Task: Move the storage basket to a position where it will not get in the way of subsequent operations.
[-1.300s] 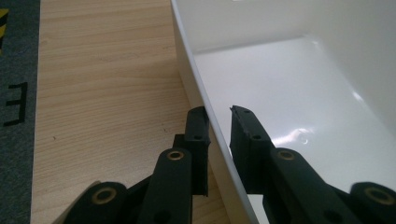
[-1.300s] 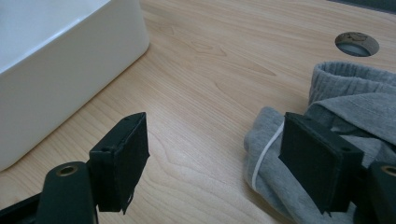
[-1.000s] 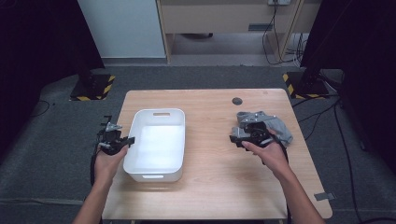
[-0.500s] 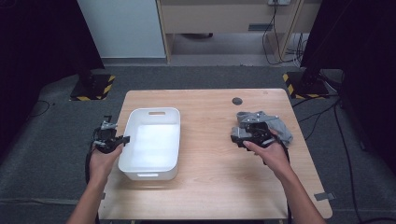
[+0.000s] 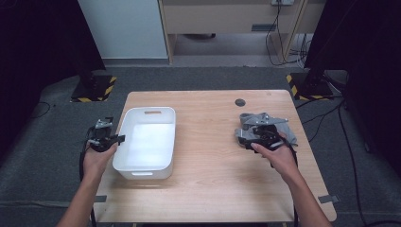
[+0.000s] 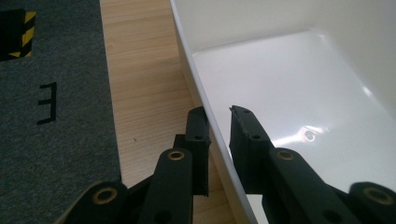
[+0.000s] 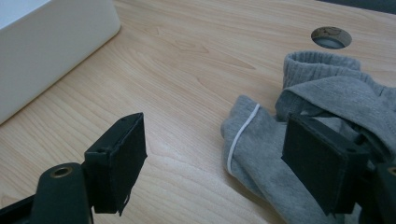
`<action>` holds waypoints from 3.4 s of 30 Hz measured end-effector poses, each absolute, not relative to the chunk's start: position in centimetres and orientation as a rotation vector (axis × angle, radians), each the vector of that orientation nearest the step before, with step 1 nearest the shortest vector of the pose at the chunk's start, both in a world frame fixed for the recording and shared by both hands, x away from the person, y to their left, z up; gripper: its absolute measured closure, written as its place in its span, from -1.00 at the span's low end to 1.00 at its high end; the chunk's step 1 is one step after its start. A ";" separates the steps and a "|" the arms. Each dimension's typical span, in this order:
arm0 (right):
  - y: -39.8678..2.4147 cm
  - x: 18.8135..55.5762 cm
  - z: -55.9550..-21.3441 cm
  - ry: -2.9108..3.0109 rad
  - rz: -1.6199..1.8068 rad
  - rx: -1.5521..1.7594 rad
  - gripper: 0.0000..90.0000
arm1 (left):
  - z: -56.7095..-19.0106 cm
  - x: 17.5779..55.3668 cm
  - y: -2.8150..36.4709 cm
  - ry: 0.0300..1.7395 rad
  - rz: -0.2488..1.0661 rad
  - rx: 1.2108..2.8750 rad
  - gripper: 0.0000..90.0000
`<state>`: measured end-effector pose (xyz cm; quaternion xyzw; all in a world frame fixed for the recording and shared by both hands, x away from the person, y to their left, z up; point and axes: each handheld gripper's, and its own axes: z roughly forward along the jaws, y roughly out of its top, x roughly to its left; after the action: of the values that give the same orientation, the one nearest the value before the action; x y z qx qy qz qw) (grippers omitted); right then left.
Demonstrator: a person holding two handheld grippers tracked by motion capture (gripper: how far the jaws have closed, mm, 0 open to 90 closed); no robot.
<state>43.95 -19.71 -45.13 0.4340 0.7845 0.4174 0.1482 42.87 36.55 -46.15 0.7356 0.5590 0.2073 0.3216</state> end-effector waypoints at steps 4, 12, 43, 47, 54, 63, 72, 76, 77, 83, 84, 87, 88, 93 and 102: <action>-19.9 44.1 -45.2 2.255 1.196 1.251 -0.52 | -46.1 43.2 37.1 1.469 0.542 1.932 0.71; -20.0 44.0 -45.1 2.252 1.197 1.245 -0.52 | -46.0 44.6 38.2 1.462 0.546 1.959 0.72; -20.8 43.8 -45.5 2.237 1.214 1.271 -0.52 | -45.8 43.3 38.7 1.502 0.536 1.946 0.77; -21.0 43.9 -45.6 2.240 1.205 1.279 -0.52 | -45.7 43.4 38.8 1.509 0.537 1.939 0.78; -21.0 43.8 -45.5 2.238 1.205 1.277 -0.52 | -45.7 43.4 39.5 1.524 0.527 1.921 0.82; -21.1 43.9 -45.6 2.235 1.203 1.282 -0.52 | -46.0 42.5 40.7 1.556 0.541 1.858 0.86; -20.6 43.9 -45.4 2.242 1.209 1.269 -0.52 | -46.0 42.2 40.9 1.608 0.568 1.813 0.88; -20.7 43.9 -45.4 2.242 1.208 1.267 -0.52 | -46.0 42.2 40.9 1.659 0.590 1.776 0.88; -20.7 43.9 -45.4 2.238 1.210 1.271 -0.52 | -46.0 42.2 40.8 1.667 0.591 1.767 0.88; -20.9 43.9 -45.3 2.237 1.210 1.270 -0.52 | -46.0 42.4 40.9 1.671 0.590 1.760 0.88; -21.0 43.9 -45.4 2.238 1.207 1.269 -0.52 | -46.0 42.4 41.0 1.669 0.587 1.759 0.88; -21.1 43.9 -45.4 2.236 1.207 1.271 -0.52 | -46.1 42.5 41.2 1.667 0.575 1.751 0.88; -21.1 43.8 -45.4 2.236 1.208 1.273 -0.52 | -46.1 42.5 41.2 1.667 0.576 1.754 0.88; -21.2 43.9 -45.4 2.235 1.206 1.274 -0.52 | -46.0 42.5 41.1 1.654 0.595 1.768 0.86; -21.1 44.5 -44.8 2.241 1.149 1.249 -0.54 | -44.1 42.0 39.9 1.583 0.705 1.745 0.12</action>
<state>44.46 -21.13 -44.78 0.4381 0.7865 0.4031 0.1645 42.00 39.91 -44.09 0.6688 0.6065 0.2703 0.3344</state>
